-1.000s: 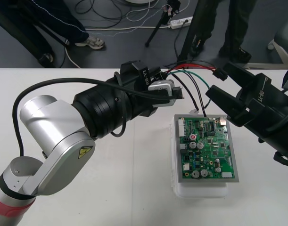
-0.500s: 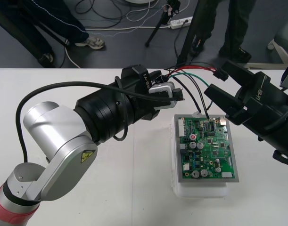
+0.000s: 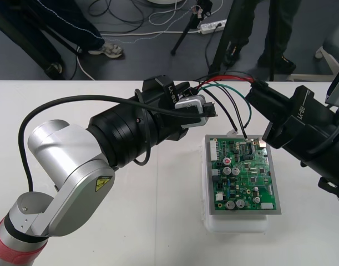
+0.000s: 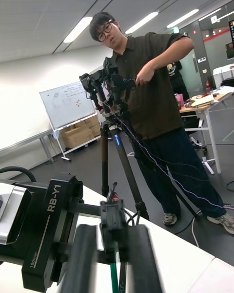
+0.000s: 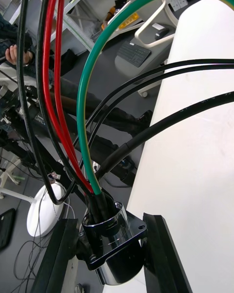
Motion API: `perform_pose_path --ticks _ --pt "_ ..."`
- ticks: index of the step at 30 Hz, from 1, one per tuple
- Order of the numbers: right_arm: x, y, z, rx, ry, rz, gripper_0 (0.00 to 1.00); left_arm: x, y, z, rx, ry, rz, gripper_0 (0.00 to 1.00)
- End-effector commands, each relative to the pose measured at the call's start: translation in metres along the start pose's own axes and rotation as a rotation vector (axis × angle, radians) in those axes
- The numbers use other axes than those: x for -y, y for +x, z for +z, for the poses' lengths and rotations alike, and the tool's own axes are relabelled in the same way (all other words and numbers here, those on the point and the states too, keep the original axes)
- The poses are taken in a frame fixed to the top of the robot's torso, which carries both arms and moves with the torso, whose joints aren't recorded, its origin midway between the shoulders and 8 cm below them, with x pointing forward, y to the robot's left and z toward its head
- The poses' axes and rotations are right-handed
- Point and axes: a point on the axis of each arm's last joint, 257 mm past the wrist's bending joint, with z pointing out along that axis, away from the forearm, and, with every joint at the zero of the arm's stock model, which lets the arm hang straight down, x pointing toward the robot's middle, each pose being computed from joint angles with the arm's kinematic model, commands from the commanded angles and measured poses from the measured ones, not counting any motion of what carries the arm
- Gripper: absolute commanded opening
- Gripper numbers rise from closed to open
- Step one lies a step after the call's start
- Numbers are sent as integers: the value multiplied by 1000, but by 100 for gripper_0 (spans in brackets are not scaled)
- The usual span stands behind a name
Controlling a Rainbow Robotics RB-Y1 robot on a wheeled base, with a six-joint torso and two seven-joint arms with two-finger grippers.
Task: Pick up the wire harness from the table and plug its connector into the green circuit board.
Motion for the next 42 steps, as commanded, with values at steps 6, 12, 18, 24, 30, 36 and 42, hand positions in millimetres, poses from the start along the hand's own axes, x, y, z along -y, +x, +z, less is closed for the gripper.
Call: perform_pose_path --ticks 6,12,18,24,30,36,42 --pt "-22 -17 15 38 -66 51 0 -27 -14 -4 41 -96 34 0" --pt "-22 -17 14 37 -69 56 0 -27 -13 -4 40 -94 33 0" --pt "-22 -17 14 38 -70 63 0 -27 -13 -4 40 -94 33 0" --pt "-22 -16 14 35 -67 64 0 -27 -13 -4 40 -96 32 0" --pt "-22 -16 14 35 -67 63 99 -27 -13 -4 40 -95 33 0" --pt "-19 -18 12 35 -64 51 100 -27 -13 -4 41 -94 32 0" --pt "-14 -19 4 20 -51 37 100 -27 -13 -4 39 -94 34 0"
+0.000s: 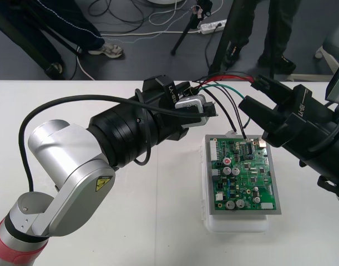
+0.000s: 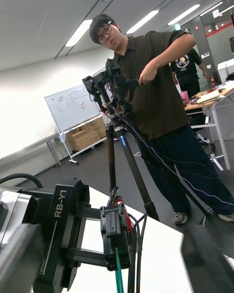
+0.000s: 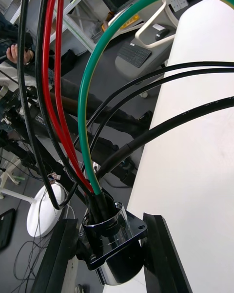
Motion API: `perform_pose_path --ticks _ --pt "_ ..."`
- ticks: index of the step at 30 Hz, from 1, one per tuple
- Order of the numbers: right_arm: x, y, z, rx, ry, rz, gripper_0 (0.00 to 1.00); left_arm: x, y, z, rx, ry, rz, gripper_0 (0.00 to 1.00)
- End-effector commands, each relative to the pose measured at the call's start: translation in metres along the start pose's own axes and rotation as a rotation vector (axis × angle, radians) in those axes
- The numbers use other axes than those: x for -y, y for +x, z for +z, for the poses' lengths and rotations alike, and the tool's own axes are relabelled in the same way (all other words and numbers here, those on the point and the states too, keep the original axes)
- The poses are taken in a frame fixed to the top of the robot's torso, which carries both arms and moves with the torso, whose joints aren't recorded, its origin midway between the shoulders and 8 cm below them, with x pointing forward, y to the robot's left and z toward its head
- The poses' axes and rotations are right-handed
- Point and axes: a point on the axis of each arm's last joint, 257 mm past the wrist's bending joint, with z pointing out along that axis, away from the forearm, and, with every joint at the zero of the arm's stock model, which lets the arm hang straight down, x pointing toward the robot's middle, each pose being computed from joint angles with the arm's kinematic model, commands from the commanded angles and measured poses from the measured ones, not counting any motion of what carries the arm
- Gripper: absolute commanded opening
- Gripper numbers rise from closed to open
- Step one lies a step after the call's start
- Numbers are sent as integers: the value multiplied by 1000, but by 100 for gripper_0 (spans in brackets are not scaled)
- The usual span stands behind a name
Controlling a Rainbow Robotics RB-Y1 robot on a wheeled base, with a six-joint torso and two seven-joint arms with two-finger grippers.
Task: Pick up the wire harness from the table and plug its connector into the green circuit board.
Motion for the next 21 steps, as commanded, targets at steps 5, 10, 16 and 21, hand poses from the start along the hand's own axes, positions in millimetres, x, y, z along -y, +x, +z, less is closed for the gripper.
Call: perform_pose_path --ticks 5,10,16,21 --pt "-11 -16 -8 -2 -39 -19 100 -24 -8 -5 30 -89 31 0" --pt "-13 -20 -19 -7 -52 3 100 -17 2 -8 10 -75 45 0" --pt "-14 -28 -33 -18 -69 -21 100 -15 8 -10 -1 -68 56 0" --pt "-15 -27 -36 -20 -72 -17 100 -20 3 -10 11 -85 59 0"
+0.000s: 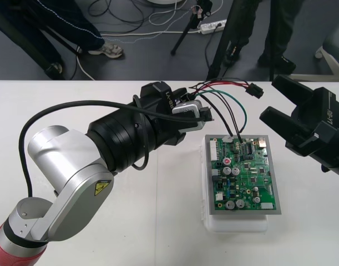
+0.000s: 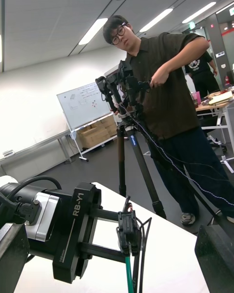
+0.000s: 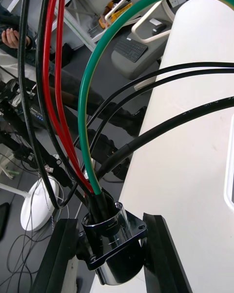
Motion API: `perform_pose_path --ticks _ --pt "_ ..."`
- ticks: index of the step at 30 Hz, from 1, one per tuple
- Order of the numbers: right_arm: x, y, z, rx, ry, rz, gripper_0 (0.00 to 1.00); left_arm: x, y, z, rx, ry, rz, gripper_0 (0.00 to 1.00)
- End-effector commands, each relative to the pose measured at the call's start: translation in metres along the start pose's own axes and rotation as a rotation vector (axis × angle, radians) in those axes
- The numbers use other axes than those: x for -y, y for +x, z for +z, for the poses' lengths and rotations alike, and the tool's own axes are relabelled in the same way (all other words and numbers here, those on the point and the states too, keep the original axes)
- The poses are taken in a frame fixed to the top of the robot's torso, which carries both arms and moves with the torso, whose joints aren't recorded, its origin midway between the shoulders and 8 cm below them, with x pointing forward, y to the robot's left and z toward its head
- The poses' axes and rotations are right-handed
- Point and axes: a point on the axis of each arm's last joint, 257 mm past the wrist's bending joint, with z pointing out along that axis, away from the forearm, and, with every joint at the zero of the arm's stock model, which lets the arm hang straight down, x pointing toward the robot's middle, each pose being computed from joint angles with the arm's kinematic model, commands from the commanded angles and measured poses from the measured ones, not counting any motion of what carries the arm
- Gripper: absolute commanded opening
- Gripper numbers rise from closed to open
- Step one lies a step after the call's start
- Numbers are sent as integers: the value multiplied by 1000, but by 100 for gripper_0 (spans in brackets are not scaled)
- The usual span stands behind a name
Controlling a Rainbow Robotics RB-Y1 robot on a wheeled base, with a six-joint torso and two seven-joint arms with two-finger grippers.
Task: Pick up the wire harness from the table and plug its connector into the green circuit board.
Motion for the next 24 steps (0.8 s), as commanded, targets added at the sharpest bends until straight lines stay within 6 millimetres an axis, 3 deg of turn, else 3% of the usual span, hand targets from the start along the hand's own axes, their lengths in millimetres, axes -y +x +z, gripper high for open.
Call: perform_pose_path --ticks 1,12,24 --pt "-9 -9 -7 -13 -17 -7 100 -31 -7 -7 34 -103 80 0" --pt "-7 -4 -5 -7 -3 -15 100 -38 -17 -7 59 -134 76 0" --pt "-12 -11 7 4 -36 -32 100 -36 -19 -6 63 -130 84 0"
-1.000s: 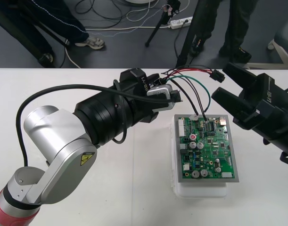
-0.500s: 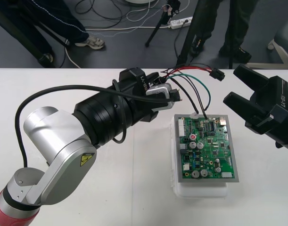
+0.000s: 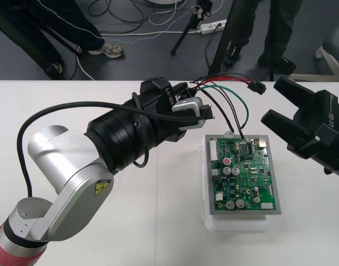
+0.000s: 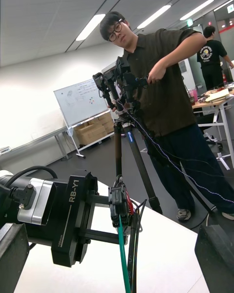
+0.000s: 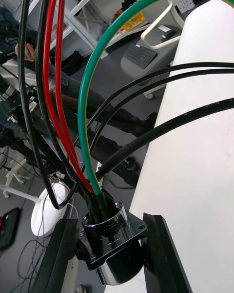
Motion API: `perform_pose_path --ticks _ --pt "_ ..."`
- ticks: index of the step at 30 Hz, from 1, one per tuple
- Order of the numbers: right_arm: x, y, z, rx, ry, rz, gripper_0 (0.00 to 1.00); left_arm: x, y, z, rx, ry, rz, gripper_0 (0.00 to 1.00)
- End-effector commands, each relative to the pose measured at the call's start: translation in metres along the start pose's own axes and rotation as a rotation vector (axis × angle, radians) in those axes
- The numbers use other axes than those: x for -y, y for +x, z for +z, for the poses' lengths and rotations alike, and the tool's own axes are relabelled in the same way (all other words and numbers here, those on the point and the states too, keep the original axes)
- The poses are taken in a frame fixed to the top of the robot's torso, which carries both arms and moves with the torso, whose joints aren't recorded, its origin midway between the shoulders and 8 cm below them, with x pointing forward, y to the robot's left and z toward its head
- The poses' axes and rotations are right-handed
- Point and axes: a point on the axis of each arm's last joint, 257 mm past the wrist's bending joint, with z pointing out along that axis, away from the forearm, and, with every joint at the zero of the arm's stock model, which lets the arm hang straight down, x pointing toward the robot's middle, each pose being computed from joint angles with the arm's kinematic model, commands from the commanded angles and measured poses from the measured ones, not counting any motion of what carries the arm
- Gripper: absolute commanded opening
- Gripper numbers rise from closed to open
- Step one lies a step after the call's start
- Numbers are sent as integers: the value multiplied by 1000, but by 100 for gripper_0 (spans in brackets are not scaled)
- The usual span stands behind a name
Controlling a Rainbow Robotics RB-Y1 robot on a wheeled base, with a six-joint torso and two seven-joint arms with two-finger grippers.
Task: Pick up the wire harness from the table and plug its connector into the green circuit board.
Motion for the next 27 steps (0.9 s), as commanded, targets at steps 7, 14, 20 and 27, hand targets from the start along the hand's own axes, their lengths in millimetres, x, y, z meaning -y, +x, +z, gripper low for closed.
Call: perform_pose_path --ticks 7,14,20,27 --pt "-13 -12 20 24 -43 -5 100 -26 -12 -4 37 -91 61 0" --pt "-11 -10 28 22 -36 -29 100 -27 -15 -2 41 -95 57 0" --pt "-12 -8 35 24 -36 -26 100 -27 -15 -2 41 -96 57 0" --pt "-14 -6 42 29 -41 -11 100 -27 -15 -2 41 -96 59 0"
